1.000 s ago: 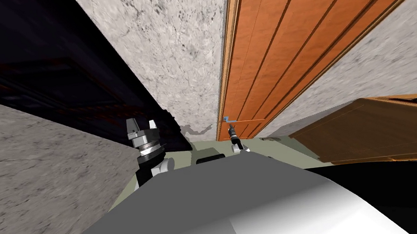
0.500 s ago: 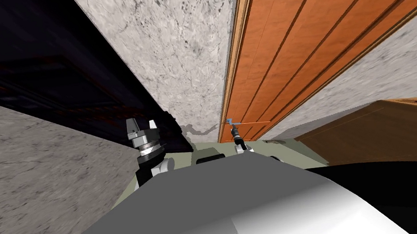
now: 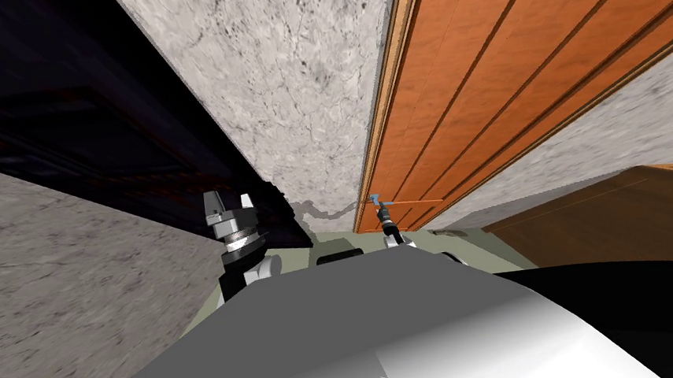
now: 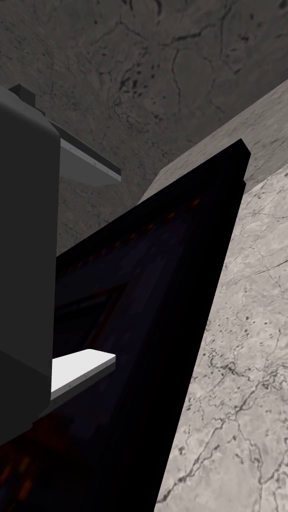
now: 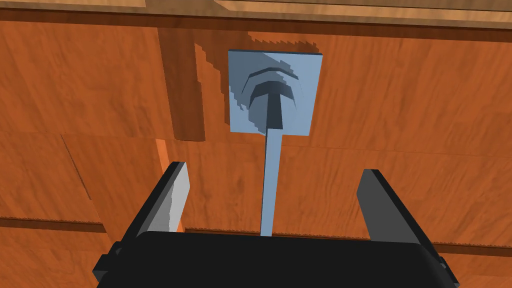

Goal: Pull the door open

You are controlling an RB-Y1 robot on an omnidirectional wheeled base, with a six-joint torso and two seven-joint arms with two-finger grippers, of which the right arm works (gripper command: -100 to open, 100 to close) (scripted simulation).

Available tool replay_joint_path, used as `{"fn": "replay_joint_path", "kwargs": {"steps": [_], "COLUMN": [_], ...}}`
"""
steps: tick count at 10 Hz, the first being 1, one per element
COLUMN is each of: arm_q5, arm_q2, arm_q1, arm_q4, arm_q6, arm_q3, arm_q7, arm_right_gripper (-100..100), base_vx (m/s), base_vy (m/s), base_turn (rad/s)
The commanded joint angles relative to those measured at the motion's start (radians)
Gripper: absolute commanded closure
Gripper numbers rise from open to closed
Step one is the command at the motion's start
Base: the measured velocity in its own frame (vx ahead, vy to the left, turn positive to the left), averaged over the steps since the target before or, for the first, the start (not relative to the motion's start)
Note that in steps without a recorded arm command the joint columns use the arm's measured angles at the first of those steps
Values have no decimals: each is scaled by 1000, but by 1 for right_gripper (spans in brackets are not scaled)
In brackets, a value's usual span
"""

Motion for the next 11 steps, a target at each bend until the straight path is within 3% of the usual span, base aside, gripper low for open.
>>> {"fn": "replay_joint_path", "kwargs": {"steps": [1,2,3,5,6,11], "arm_q5": [-5,-5,-8,-7,-7,-7], "arm_q2": [-26,-26,-41,-41,-41,-41], "arm_q1": [18,18,24,13,13,13], "arm_q4": [-12,-12,-9,11,11,11], "arm_q6": [-4,-4,-10,-20,-20,-20], "arm_q3": [3,3,5,5,5,5], "arm_q7": [-26,-26,-41,-41,-41,-41], "arm_right_gripper": [-100,-100,-100,-100,100,100], "base_vx": [156,128,162,86,0,-9], "base_vy": [-35,-21,-27,-13,0,0], "base_turn": [46,10,11,11,0,-1]}}
